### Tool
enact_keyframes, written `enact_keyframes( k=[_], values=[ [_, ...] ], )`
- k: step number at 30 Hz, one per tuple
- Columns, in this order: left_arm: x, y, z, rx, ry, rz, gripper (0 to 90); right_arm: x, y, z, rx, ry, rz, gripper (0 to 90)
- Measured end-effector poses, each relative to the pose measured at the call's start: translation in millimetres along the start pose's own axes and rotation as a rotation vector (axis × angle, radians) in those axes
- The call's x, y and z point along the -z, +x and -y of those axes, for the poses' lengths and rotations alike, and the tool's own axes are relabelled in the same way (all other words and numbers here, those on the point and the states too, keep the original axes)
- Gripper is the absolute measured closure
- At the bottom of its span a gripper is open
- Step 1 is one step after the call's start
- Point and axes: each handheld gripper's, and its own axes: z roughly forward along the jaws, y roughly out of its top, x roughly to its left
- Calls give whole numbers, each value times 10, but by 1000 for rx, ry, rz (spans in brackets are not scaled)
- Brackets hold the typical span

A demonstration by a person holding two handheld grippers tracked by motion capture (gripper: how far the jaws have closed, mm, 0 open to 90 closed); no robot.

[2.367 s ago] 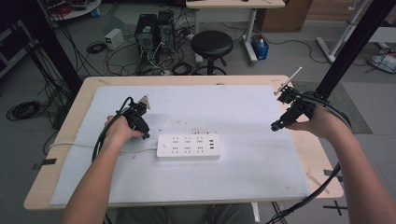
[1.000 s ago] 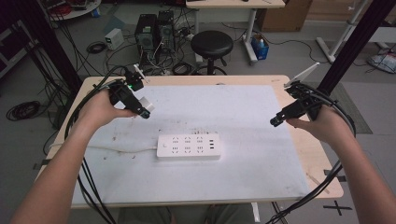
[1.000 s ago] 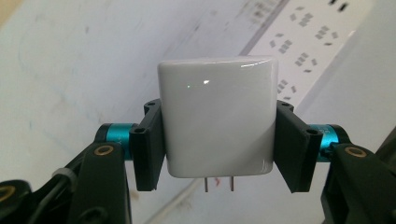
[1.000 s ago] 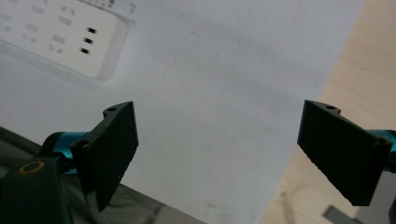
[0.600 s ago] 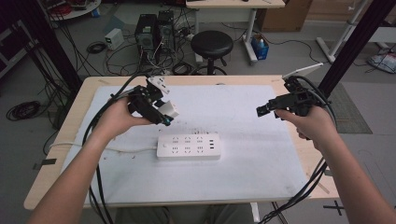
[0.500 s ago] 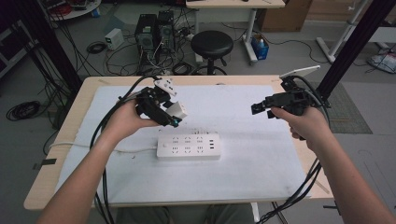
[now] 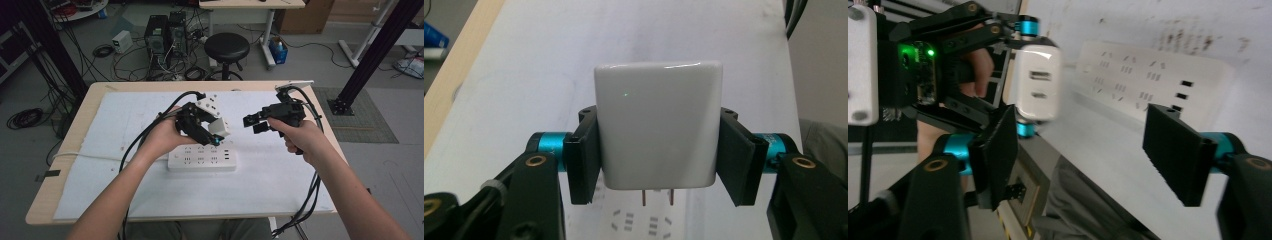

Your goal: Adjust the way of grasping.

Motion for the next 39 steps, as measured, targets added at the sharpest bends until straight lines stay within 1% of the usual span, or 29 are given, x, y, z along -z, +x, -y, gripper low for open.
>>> enact_keyframes(
  k=[2, 4, 6, 7, 8, 9, 10, 11, 13, 14, 16, 17, 18, 19, 20, 21, 22, 23, 24, 25, 26, 27, 29, 31, 32, 34, 36, 38, 39],
  values=[
    [-53, -29, -41, -10, -16, 1, 423, -62, 18, -9, -3, 12, -5, 318],
    [-98, -63, -95, -37, -29, 4, 423, -147, 20, -18, -9, 25, -19, 331],
    [-110, -76, -108, -42, -36, 3, 423, -173, 19, -18, -8, 29, -23, 351],
    [-123, -95, -127, -64, -35, -1, 423, -228, 29, -18, -3, 45, -19, 392],
    [-123, -95, -127, -64, -35, -1, 423, -245, 35, -18, -1, 50, -15, 435],
    [-132, -100, -133, -72, -36, -6, 423, -245, 35, -18, -1, 50, -15, 435],
    [-140, -111, -137, -79, -34, -14, 423, -278, 40, -18, 15, 50, -4, 510],
    [-140, -111, -137, -79, -34, -14, 423, -278, 40, -18, 15, 50, -4, 510],
    [-148, -131, -147, -94, -40, -21, 423, -319, 44, -20, 28, 55, -5, 563],
    [-162, -163, -151, -114, -18, -51, 422, -354, 59, -24, 41, 57, 14, 603],
    [-164, -171, -149, -121, -12, -63, 420, -366, 62, -27, 52, 59, 27, 613],
    [-163, -179, -149, -114, -7, -76, 419, -367, 60, -30, 72, 52, 35, 618],
    [-162, -184, -151, -98, 7, -90, 419, -367, 60, -30, 72, 52, 35, 618],
    [-163, -184, -147, -94, 32, -113, 346, -343, 88, -40, 107, 47, 79, 619],
    [-158, -176, -131, -94, 77, -135, 325, -312, 92, -46, 122, 39, 100, 619],
    [-144, -156, -100, -98, 123, -150, 325, -312, 92, -46, 122, 39, 100, 619],
    [-119, -133, -56, -93, 166, -155, 323, -264, 101, -49, 155, 22, 131, 619],
    [-95, -107, -1, -69, 200, -153, 285, -149, 126, -61, 215, 21, 211, 619],
    [-58, -72, 58, -53, 246, -155, 285, -149, 126, -61, 215, 21, 211, 619],
    [27, -5, 193, -6, 325, -153, 285, -26, 173, -61, 291, 16, 312, 619],
    [27, -5, 193, -6, 325, -153, 285, 32, 195, -67, 323, 24, 361, 619],
    [81, 44, 262, 25, 373, -142, 285, 32, 195, -67, 323, 24, 361, 619],
    [207, 127, 403, 97, 452, -149, 252, 130, 260, -72, 414, 48, 485, 619],
    [352, 200, 555, 190, 488, -141, 244, 213, 308, -81, 487, 77, 588, 618],
    [430, 236, 628, 229, 509, -134, 214, 247, 324, -83, 534, 93, 646, 618],
    [582, 296, 771, 302, 538, -123, 207, 290, 349, -91, 598, 138, 752, 618],
    [719, 346, 902, 386, 562, -115, 171, 338, 353, -96, 674, 168, 824, 617],
    [860, 396, 1009, 432, 576, -110, 167, 382, 355, -94, 738, 184, 870, 617],
    [930, 419, 1052, 447, 583, -117, 167, 401, 351, -94, 759, 191, 876, 617]
  ],
)
